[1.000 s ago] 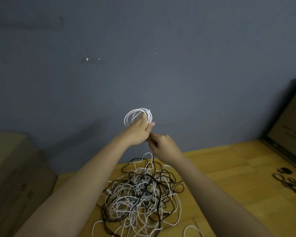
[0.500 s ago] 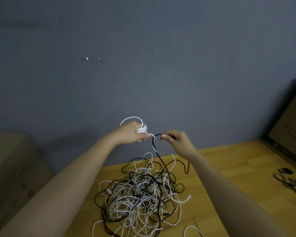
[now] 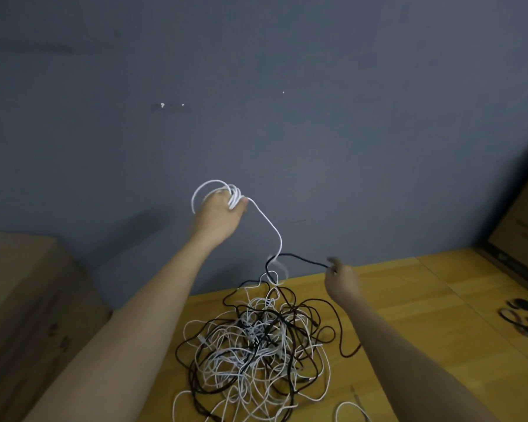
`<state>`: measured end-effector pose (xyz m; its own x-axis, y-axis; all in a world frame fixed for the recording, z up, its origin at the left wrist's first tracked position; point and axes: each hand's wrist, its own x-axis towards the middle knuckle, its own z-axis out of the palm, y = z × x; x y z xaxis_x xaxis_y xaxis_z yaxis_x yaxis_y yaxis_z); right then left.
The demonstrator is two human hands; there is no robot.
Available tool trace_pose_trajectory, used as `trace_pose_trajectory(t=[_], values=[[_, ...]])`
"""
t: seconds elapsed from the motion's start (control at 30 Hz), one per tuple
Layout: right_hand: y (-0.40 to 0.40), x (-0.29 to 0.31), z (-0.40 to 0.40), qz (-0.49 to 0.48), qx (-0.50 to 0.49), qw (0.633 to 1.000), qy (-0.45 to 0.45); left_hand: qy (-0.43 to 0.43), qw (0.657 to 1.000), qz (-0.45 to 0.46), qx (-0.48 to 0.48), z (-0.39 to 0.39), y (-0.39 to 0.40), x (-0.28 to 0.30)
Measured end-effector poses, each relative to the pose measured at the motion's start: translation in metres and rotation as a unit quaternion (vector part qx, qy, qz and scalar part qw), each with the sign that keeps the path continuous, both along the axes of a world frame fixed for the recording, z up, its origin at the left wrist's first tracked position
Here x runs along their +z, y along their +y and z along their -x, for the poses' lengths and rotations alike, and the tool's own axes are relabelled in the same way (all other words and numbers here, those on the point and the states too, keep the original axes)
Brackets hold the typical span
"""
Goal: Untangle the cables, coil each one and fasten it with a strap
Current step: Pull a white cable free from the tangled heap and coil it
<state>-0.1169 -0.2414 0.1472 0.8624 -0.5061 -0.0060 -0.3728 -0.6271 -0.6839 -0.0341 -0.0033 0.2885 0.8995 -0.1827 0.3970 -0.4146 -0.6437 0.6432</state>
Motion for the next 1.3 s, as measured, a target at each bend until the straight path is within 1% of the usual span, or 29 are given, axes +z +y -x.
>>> trace_pose_trajectory(t=[0.07,0.1,0.13,0.2,0.27,0.33,0.4,0.47,0.57,0.63,0.67,0.7,0.73,0.8,0.83,0.87,0.93,1.03,1.07,1.1,1.17,1.2,1.23,1.27,1.3], values=[[0.014,0.023,-0.004,0.012,0.028,0.993,-0.11,-0.005,1.0,-0.007,-0.023,0.003,-0.007,-0.001],[0.024,0.034,-0.008,-0.004,0.064,0.985,-0.161,-0.008,0.999,-0.008,-0.035,0.004,-0.011,-0.001],[0.034,0.046,-0.011,-0.038,0.11,0.976,-0.183,-0.014,0.999,-0.011,-0.048,0.005,-0.015,-0.001],[0.051,0.061,-0.02,-0.085,0.19,0.966,-0.153,-0.032,0.997,-0.008,-0.07,0.006,-0.023,0.002],[0.058,0.068,-0.028,-0.061,0.219,0.967,-0.117,-0.045,0.996,0.033,-0.075,0.008,-0.029,0.01],[0.058,0.078,-0.034,-0.055,0.192,0.97,-0.14,-0.055,0.993,0.081,-0.071,0.008,-0.03,0.021],[0.054,0.094,-0.039,-0.089,0.143,0.969,-0.182,-0.062,0.99,0.106,-0.066,0.005,-0.028,0.032],[0.05,0.117,-0.044,-0.121,0.086,0.959,-0.242,-0.06,0.989,0.115,-0.064,0.002,-0.023,0.044],[0.048,0.158,-0.053,-0.19,0.032,0.918,-0.346,-0.019,0.986,0.122,-0.111,0.005,-0.017,0.067],[0.046,0.182,-0.057,-0.235,0.015,0.88,-0.413,0.046,0.978,0.096,-0.18,0.012,-0.013,0.08],[0.047,0.19,-0.059,-0.249,0.017,0.868,-0.429,0.086,0.967,0.091,-0.22,0.017,-0.011,0.084],[0.049,0.193,-0.061,-0.248,0.025,0.867,-0.431,0.127,0.952,0.101,-0.258,0.021,-0.01,0.087],[0.051,0.192,-0.063,-0.227,0.041,0.88,-0.416,0.163,0.934,0.129,-0.292,0.026,-0.011,0.09],[0.06,0.178,-0.068,-0.144,0.095,0.922,-0.347,0.204,0.893,0.217,-0.338,0.033,-0.016,0.094],[0.065,0.166,-0.069,-0.123,0.129,0.935,-0.308,0.211,0.876,0.26,-0.348,0.035,-0.019,0.094],[0.071,0.154,-0.067,-0.127,0.161,0.94,-0.273,0.209,0.866,0.294,-0.347,0.033,-0.022,0.092],[0.081,0.129,-0.06,-0.152,0.201,0.941,-0.225,0.187,0.861,0.339,-0.33,0.027,-0.024,0.084],[0.092,0.094,-0.048,-0.14,0.265,0.94,-0.163,0.163,0.854,0.393,-0.299,0.016,-0.026,0.064],[0.095,0.085,-0.043,-0.133,0.286,0.938,-0.146,0.15,0.868,0.384,-0.276,0.011,-0.028,0.056],[0.097,0.08,-0.039,-0.128,0.3,0.936,-0.135,0.127,0.894,0.354,-0.245,0.007,-0.031,0.048],[0.101,0.074,-0.03,-0.137,0.304,0.933,-0.134,0.059,0.953,0.243,-0.172,-0.004,-0.033,0.029],[0.101,0.075,-0.027,-0.148,0.303,0.931,-0.143,0.026,0.975,0.169,-0.144,-0.01,-0.032,0.018],[0.099,0.075,-0.025,-0.157,0.299,0.929,-0.151,0.005,0.988,0.089,-0.128,-0.015,-0.03,0.007],[0.097,0.076,-0.023,-0.156,0.295,0.93,-0.151,-0.001,0.992,0.002,-0.124,-0.018,-0.028,-0.003],[0.094,0.077,-0.022,-0.145,0.291,0.935,-0.14,0.007,0.987,-0.095,-0.131,-0.02,-0.025,-0.011]])
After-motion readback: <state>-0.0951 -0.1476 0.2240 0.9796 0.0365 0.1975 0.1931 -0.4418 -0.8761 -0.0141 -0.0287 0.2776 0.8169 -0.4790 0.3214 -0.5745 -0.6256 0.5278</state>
